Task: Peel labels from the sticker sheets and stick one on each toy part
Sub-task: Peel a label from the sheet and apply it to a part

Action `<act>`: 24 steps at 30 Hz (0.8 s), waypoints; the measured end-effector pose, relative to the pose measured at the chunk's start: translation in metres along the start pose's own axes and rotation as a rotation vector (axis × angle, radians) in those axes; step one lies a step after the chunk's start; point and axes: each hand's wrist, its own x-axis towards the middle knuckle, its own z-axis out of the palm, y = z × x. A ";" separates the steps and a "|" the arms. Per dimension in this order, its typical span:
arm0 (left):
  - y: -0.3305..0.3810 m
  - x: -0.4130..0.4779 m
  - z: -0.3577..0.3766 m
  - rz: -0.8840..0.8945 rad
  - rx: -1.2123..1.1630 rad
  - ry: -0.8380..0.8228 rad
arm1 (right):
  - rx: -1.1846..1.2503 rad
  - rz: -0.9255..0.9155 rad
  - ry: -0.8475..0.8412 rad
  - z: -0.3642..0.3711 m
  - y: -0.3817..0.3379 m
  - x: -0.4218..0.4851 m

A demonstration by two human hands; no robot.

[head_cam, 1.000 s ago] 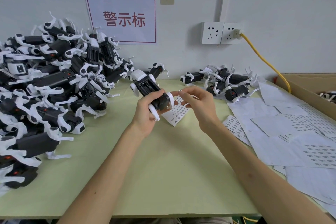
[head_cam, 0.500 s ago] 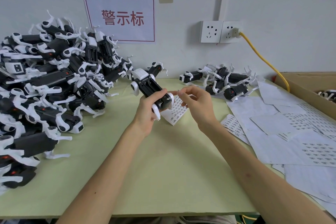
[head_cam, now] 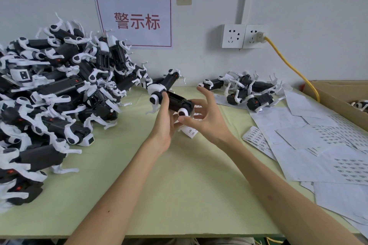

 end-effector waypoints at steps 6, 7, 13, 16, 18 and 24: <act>-0.003 0.006 -0.001 0.027 0.166 0.020 | 0.242 0.055 0.151 -0.007 -0.004 0.005; -0.004 0.007 -0.003 0.036 0.210 0.035 | 0.287 0.073 0.182 -0.010 -0.005 0.006; -0.002 0.008 -0.013 0.024 0.138 0.233 | 0.566 0.201 0.295 -0.023 -0.002 0.013; 0.002 0.011 -0.017 -0.070 -0.109 0.279 | 0.683 0.241 0.301 -0.027 -0.002 0.015; 0.005 0.011 -0.018 -0.140 -0.227 0.196 | 0.697 0.240 0.266 -0.028 -0.003 0.016; 0.003 0.005 -0.009 -0.213 0.034 -0.201 | 0.541 0.206 0.190 -0.022 -0.001 0.013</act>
